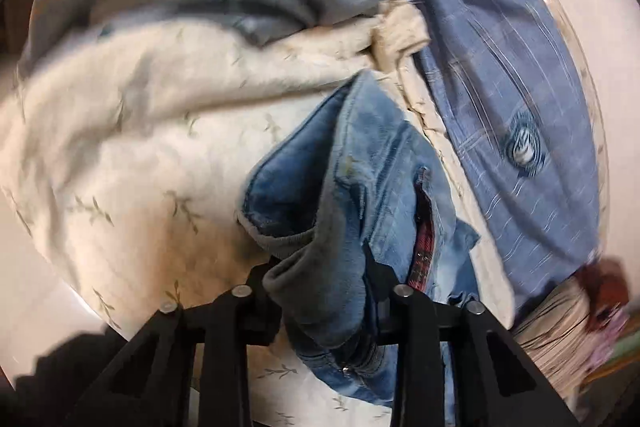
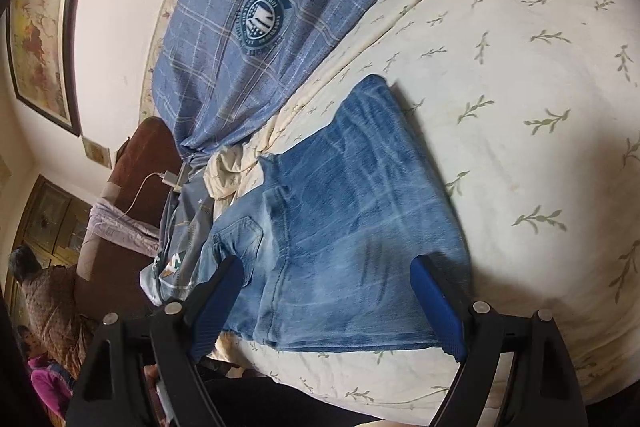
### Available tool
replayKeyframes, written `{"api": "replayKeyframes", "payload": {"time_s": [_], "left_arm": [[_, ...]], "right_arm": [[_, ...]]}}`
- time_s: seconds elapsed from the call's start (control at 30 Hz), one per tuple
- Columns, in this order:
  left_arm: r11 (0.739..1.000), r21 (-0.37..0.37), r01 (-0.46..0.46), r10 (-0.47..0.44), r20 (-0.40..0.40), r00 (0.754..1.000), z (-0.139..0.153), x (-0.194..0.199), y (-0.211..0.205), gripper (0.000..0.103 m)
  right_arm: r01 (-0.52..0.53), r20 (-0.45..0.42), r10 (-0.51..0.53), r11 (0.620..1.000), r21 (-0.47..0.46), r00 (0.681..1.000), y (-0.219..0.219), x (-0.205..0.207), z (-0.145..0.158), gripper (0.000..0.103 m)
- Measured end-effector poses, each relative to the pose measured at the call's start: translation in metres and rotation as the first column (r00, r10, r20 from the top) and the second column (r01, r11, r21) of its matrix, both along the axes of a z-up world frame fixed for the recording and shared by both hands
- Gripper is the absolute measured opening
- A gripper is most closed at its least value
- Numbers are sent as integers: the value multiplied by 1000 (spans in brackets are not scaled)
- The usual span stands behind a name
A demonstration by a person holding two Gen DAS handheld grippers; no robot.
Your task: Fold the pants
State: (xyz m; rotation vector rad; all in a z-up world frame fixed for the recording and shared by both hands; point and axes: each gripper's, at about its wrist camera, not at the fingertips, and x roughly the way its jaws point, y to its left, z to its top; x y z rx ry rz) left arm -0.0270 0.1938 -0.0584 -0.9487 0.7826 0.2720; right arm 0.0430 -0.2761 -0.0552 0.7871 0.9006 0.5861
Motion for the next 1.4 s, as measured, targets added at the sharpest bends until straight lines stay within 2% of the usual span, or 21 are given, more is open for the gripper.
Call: {"api": "replayKeyframes", "payload": {"time_s": [0.07,0.2,0.3,0.33,0.37,0.43,0.5,0.57,0.6,0.7,0.73,0.8,0.87,0.93,1.0,1.17,1.23,1.27,1.3,1.33,1.4], "left_arm": [[995,98,29,-28,-13,1000,13,3,-11,30],[990,134,45,-43,-19,999,15,6,-11,30],[991,125,56,-55,-14,998,8,7,-7,30],[991,118,60,-60,-11,998,8,3,-6,30],[991,117,67,-67,-7,998,9,3,-5,30],[990,116,78,-79,-1,997,9,4,-6,31],[992,98,81,-82,10,997,7,4,-3,31],[993,83,82,-84,14,996,5,2,-1,31],[993,79,82,-84,20,996,5,2,0,32],[994,67,82,-84,25,996,3,2,2,32],[995,66,79,-81,27,996,3,1,2,32],[995,68,72,-75,32,997,3,0,1,32],[996,61,68,-71,36,997,2,0,2,32],[996,55,71,-74,40,996,1,-1,3,33],[996,50,76,-78,41,996,-1,-2,5,34],[996,25,91,-92,40,995,-7,-2,11,36],[995,29,97,-98,41,994,-7,-2,11,36],[994,33,101,-102,41,994,-7,-2,11,36],[994,33,103,-104,41,994,-7,-2,11,36],[994,30,105,-106,41,993,-7,-2,12,37],[994,26,105,-106,42,993,-8,-2,12,37]], "right_arm": [[-18,7,18,1000,-16,1000,6,-1,2,87],[-63,34,66,996,-70,997,22,-5,16,88],[-203,92,196,976,73,976,54,-10,43,88],[-263,94,250,950,167,964,71,-8,50,87],[-309,82,298,921,239,951,91,-2,54,87],[-358,46,361,887,290,931,126,9,50,87],[-415,-32,440,867,275,898,172,23,25,88],[-447,-208,487,869,210,848,207,34,-20,84],[-427,-229,462,885,185,857,208,34,-23,76],[-455,-142,486,867,205,862,205,38,17,77],[-448,-76,458,887,113,886,199,44,42,77],[-391,0,391,920,-27,921,189,62,70,78],[-315,15,321,936,-159,947,185,87,81,79],[-219,71,267,892,-394,961,189,121,90,79],[-206,92,292,834,-512,952,199,144,90,79],[-350,-20,442,681,-644,897,254,194,61,79],[-392,-87,449,652,-649,890,262,202,38,77],[-404,-120,444,629,-664,888,266,201,27,61],[-378,-104,438,606,-700,893,268,198,28,47],[-349,-92,419,593,-726,903,267,198,32,22],[-318,-79,375,636,-703,924,260,203,37,21]]}}
